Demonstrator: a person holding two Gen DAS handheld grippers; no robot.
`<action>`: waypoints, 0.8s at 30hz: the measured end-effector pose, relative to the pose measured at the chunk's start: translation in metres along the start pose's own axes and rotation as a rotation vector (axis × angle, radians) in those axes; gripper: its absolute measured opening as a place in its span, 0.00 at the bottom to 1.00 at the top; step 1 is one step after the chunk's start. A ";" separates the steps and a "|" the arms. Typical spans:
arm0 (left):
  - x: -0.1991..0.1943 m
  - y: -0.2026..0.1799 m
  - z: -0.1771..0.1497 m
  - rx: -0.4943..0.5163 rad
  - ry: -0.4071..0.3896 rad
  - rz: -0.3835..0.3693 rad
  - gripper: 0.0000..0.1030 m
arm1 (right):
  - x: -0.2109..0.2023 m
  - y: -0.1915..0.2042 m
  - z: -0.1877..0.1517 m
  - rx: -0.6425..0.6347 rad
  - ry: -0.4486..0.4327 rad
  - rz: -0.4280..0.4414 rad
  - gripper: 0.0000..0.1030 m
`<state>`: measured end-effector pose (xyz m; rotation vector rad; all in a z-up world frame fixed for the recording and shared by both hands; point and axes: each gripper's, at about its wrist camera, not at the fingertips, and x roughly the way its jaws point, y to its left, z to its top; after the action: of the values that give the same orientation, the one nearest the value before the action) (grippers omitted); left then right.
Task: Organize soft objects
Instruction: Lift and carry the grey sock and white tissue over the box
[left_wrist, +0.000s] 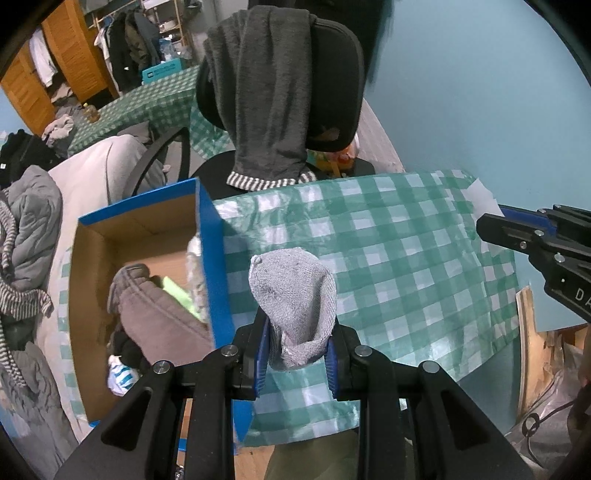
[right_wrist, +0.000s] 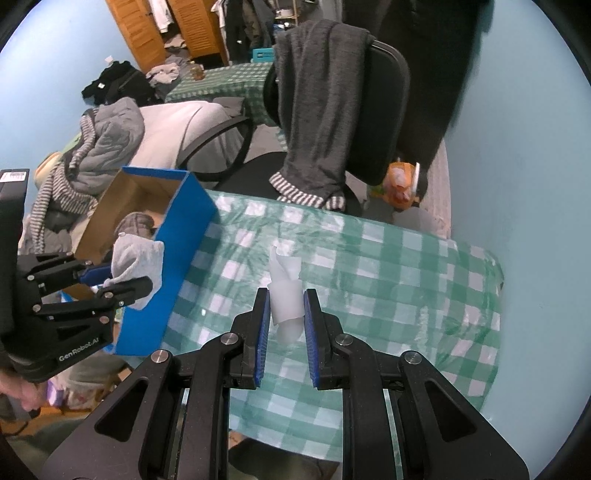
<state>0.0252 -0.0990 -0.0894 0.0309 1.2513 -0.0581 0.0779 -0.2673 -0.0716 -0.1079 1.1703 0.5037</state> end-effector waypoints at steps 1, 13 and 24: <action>-0.002 0.005 -0.001 -0.008 -0.002 0.001 0.25 | 0.000 0.004 0.001 -0.006 -0.002 0.002 0.16; -0.022 0.060 -0.013 -0.069 -0.015 0.046 0.25 | 0.005 0.059 0.015 -0.083 -0.004 0.049 0.16; -0.027 0.103 -0.028 -0.142 -0.010 0.077 0.25 | 0.016 0.106 0.030 -0.154 0.005 0.098 0.16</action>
<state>-0.0037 0.0063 -0.0731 -0.0437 1.2406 0.0971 0.0623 -0.1587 -0.0560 -0.1853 1.1451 0.6801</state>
